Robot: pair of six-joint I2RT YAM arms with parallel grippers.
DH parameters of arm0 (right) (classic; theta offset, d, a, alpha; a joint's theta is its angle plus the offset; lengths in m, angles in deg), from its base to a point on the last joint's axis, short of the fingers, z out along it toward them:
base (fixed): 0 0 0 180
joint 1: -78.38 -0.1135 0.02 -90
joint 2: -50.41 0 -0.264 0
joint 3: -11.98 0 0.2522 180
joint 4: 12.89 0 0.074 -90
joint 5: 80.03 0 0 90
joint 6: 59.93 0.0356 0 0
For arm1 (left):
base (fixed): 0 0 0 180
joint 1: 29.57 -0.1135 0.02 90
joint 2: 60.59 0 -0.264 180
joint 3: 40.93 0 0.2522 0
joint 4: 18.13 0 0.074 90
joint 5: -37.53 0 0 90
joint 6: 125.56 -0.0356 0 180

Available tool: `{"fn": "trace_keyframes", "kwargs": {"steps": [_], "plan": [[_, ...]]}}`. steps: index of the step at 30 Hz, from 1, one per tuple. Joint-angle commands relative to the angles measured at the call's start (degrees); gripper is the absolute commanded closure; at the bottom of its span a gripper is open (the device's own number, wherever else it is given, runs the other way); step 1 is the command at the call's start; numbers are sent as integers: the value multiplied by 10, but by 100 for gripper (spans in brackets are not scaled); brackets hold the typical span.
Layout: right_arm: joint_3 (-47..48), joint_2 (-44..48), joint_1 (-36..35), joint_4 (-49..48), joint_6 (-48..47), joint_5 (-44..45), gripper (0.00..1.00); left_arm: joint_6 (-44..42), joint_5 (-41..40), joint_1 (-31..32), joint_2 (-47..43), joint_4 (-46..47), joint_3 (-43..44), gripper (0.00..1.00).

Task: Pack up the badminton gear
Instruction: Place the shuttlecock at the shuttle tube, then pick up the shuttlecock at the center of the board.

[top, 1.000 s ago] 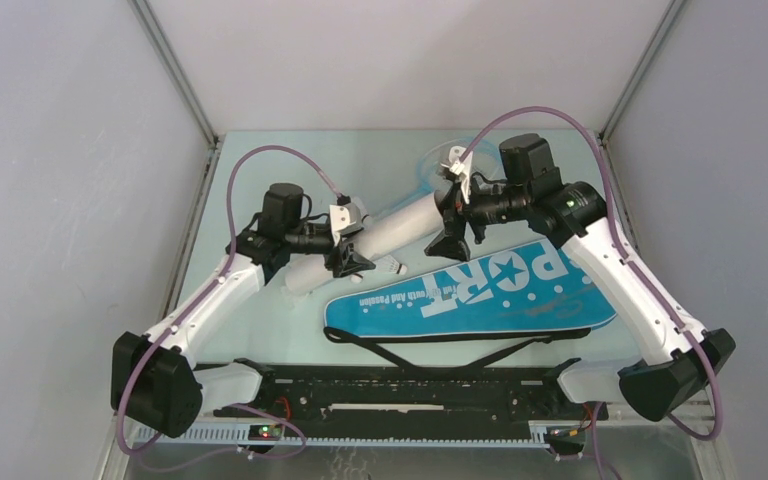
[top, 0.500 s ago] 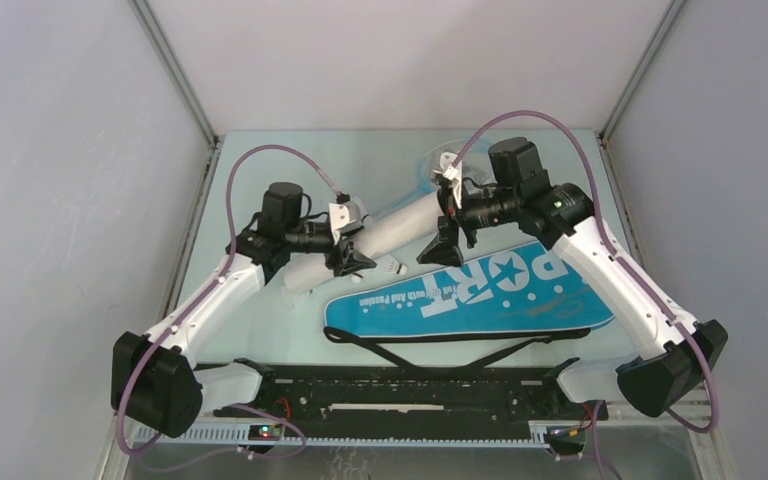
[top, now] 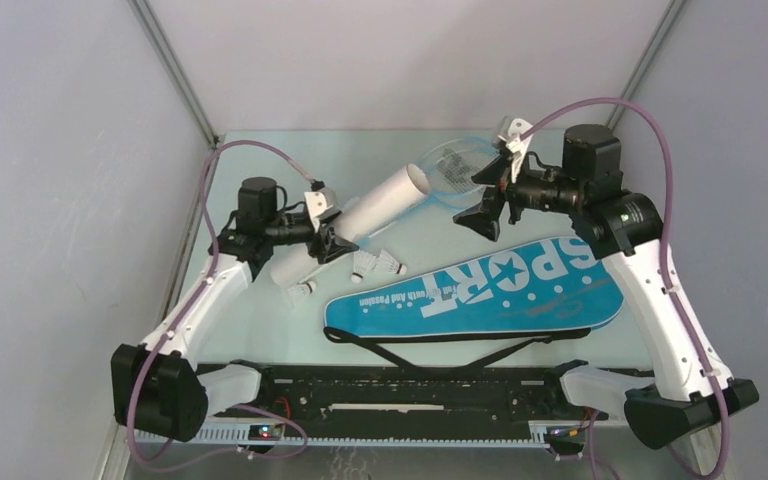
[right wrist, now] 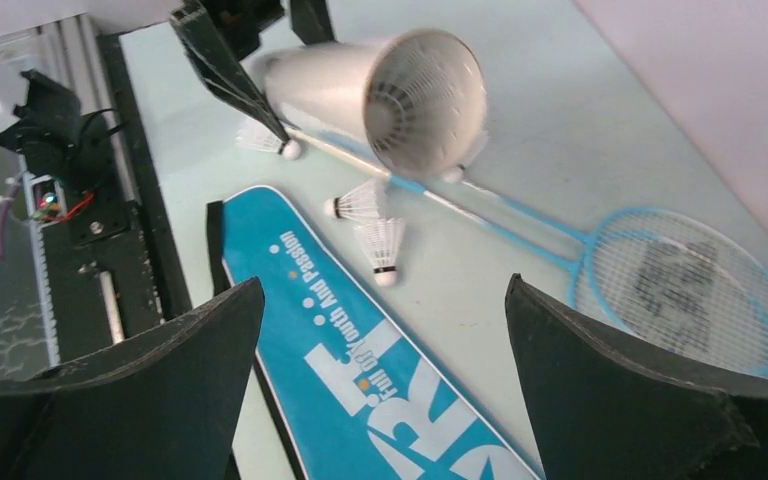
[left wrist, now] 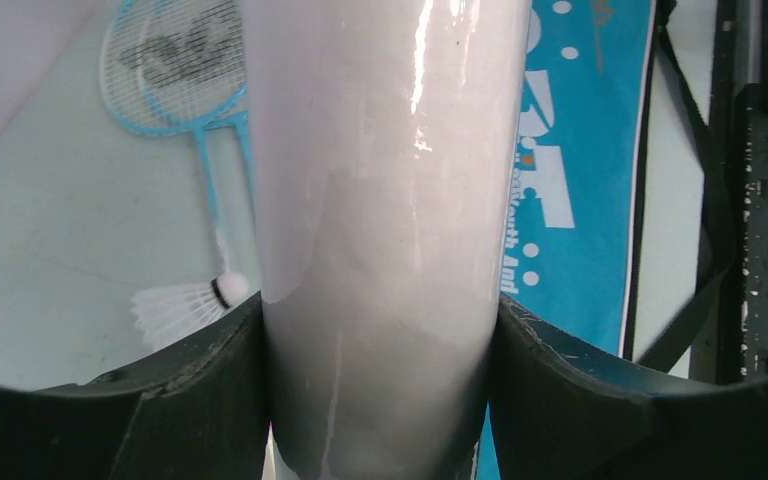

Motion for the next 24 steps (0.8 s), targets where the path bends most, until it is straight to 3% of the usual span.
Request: {"fn": "trace_keyframes", "kwargs": {"steps": [1, 6, 13, 19, 24], "plan": [[-30, 8, 14, -39, 18, 15, 2, 24, -1, -33, -35, 18, 4, 91], [-91, -34, -34, -68, 14, 38, 6, 85, -71, -65, -52, 31, 18, 90], [-106, -171, -124, -119, 11, 117, 12, 161, -150, -109, -66, 32, 43, 90], [-72, -266, -178, -137, -8, 147, 13, 193, -217, -148, -74, 29, 58, 90], [-10, -345, -201, -148, 29, 142, 17, 204, -225, -174, -76, 25, 66, 90]]}}
